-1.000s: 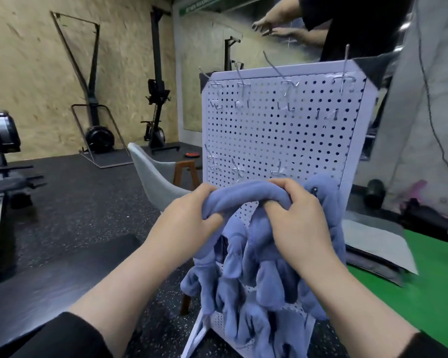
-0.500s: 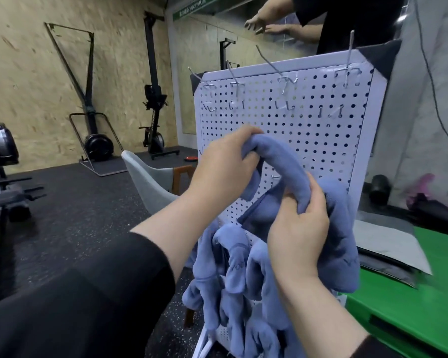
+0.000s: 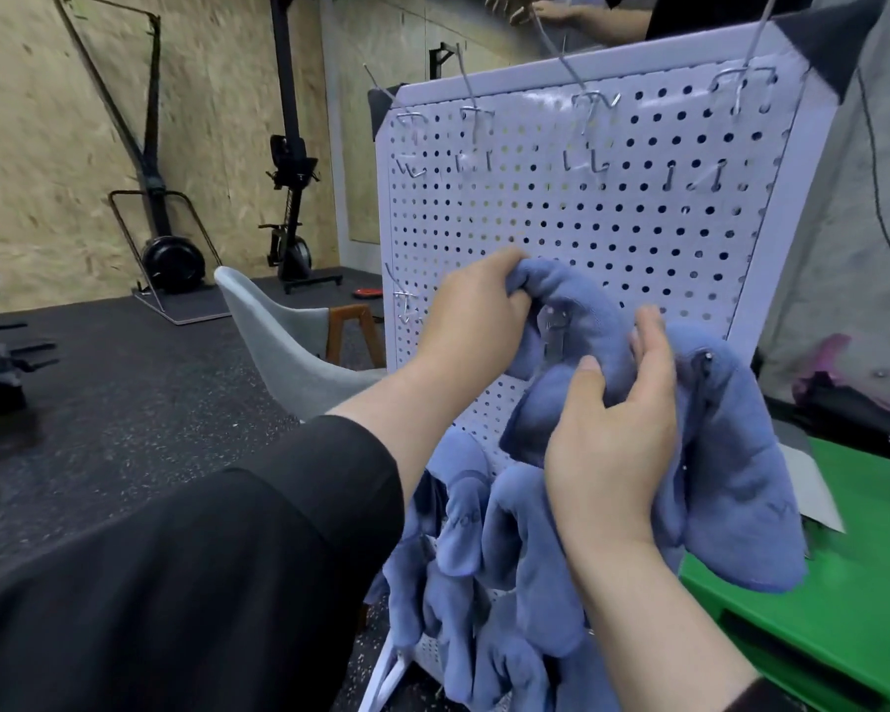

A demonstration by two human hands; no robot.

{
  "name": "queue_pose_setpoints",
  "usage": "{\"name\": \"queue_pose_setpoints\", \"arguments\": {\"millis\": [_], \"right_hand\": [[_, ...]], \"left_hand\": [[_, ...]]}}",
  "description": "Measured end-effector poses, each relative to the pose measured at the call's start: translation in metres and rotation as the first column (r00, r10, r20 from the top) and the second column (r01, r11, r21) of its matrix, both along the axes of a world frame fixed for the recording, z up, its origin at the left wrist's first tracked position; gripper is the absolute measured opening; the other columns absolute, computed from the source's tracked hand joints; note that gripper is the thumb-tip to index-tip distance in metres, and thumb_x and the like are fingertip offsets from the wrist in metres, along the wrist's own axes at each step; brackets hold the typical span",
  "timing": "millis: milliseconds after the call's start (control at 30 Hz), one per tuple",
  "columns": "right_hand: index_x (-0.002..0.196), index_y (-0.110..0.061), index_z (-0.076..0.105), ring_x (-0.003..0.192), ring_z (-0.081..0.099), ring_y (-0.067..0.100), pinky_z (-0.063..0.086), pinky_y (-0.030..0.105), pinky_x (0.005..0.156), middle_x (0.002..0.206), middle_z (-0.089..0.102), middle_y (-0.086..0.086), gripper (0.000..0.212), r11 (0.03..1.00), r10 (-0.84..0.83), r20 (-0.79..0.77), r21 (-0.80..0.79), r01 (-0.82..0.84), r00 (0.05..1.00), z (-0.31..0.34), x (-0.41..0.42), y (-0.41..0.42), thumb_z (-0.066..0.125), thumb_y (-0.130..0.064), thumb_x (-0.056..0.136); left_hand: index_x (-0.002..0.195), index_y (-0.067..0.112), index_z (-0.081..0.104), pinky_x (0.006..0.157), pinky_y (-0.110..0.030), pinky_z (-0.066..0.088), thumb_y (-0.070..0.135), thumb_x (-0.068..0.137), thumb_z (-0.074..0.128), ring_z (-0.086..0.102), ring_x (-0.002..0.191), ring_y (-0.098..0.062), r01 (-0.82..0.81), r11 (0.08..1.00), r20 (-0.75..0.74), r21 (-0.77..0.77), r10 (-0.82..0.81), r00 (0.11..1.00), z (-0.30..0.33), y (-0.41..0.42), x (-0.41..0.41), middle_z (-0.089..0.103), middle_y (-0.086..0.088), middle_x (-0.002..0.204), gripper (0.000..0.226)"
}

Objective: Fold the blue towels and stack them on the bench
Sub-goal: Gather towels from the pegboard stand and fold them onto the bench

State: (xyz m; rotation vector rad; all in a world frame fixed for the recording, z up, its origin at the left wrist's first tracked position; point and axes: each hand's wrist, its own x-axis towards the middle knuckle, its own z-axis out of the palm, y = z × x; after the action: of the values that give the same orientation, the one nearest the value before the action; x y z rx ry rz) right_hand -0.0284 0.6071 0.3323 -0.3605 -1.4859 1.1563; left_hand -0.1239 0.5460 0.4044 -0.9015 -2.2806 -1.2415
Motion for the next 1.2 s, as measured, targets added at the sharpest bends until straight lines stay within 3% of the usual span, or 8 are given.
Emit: {"name": "queue_pose_setpoints", "arguments": {"millis": [200,300,433,633,733,900,1067,1200], "right_hand": [[0.150,-0.017,0.044,0.147,0.037,0.010,0.029,0.036,0.122,0.156,0.046,-0.002,0.060,0.995,0.020,0.083,0.092,-0.028,0.996,-0.013,-0.001,0.008,0.048,0.003,0.093],[0.151,-0.015,0.044,0.148,0.033,0.008,0.024,0.027,0.123,0.157,0.043,-0.005,0.058,0.989,-0.006,0.126,0.145,-0.012,0.992,-0.017,0.000,0.008,0.049,0.003,0.096],[0.156,-0.012,0.036,0.152,0.024,0.008,0.016,0.024,0.125,0.163,0.034,-0.002,0.061,0.976,-0.027,0.192,0.217,-0.016,0.981,-0.020,0.003,0.006,0.048,0.002,0.097],[0.157,-0.011,0.034,0.155,0.020,0.010,0.015,0.040,0.128,0.166,0.028,-0.002,0.061,0.913,0.000,0.112,0.405,-0.046,0.994,-0.023,0.016,-0.025,0.049,-0.004,0.099],[0.148,-0.009,0.048,0.152,0.031,0.013,0.021,0.034,0.126,0.161,0.037,0.001,0.050,0.853,0.104,0.049,0.509,-0.114,0.993,-0.023,0.019,-0.058,0.051,-0.008,0.098],[0.123,-0.022,0.066,0.130,0.051,0.003,0.031,0.013,0.112,0.135,0.060,-0.010,0.030,0.763,0.377,0.222,0.477,-0.437,0.899,-0.032,0.001,-0.140,0.051,-0.020,0.097],[0.114,-0.036,0.066,0.115,0.064,0.012,0.048,0.037,0.104,0.117,0.069,-0.013,0.019,0.603,0.537,0.536,0.296,-0.741,0.652,-0.088,-0.034,-0.254,0.056,-0.029,0.098],[0.119,-0.026,0.069,0.112,0.063,0.012,0.046,0.029,0.097,0.112,0.066,-0.014,0.022,0.453,0.532,0.699,0.240,-0.858,0.477,-0.135,-0.056,-0.348,0.058,-0.023,0.100]], "left_hand": [[0.073,0.023,0.042,0.047,-0.021,0.027,0.010,0.091,0.049,0.038,0.058,-0.011,-0.031,0.998,0.143,0.056,0.022,0.989,-0.057,-0.010,0.009,0.048,0.005,0.064,0.024],[0.093,0.027,0.056,0.061,-0.015,0.045,0.015,0.093,0.054,0.057,0.071,-0.015,0.028,0.994,0.214,0.107,-0.050,0.976,-0.079,-0.011,0.020,0.063,0.005,0.074,0.012],[0.118,0.040,0.055,0.088,-0.039,0.054,0.018,0.093,0.054,0.066,0.091,-0.013,0.098,0.987,0.274,0.126,-0.130,0.953,-0.103,-0.022,0.035,0.072,0.010,0.093,0.034],[0.127,0.056,0.047,0.096,-0.012,0.040,0.024,0.099,0.057,0.053,0.114,0.014,0.187,0.976,0.315,0.112,-0.213,0.925,-0.114,-0.061,0.045,0.061,0.036,0.117,0.043],[0.150,0.035,0.042,0.109,-0.020,0.037,0.030,0.100,0.057,0.044,0.132,0.005,0.096,0.993,0.324,0.068,-0.113,0.939,-0.120,-0.103,0.045,0.050,0.019,0.148,0.052],[0.133,0.025,0.062,0.098,-0.025,0.043,0.026,0.100,0.055,0.057,0.115,-0.008,-0.179,0.982,0.261,-0.065,0.190,0.947,-0.142,-0.234,0.057,0.064,0.009,0.131,0.034],[0.125,0.025,0.066,0.105,-0.033,0.044,0.030,0.102,0.052,0.057,0.121,-0.014,-0.463,0.834,0.329,-0.299,0.546,0.771,-0.205,-0.393,0.075,0.065,0.007,0.128,0.027],[0.118,0.024,0.069,0.092,-0.033,0.048,0.028,0.102,0.049,0.061,0.113,-0.021,-0.591,0.684,0.405,-0.428,0.729,0.551,-0.249,-0.493,0.095,0.068,0.002,0.123,0.026]]}}
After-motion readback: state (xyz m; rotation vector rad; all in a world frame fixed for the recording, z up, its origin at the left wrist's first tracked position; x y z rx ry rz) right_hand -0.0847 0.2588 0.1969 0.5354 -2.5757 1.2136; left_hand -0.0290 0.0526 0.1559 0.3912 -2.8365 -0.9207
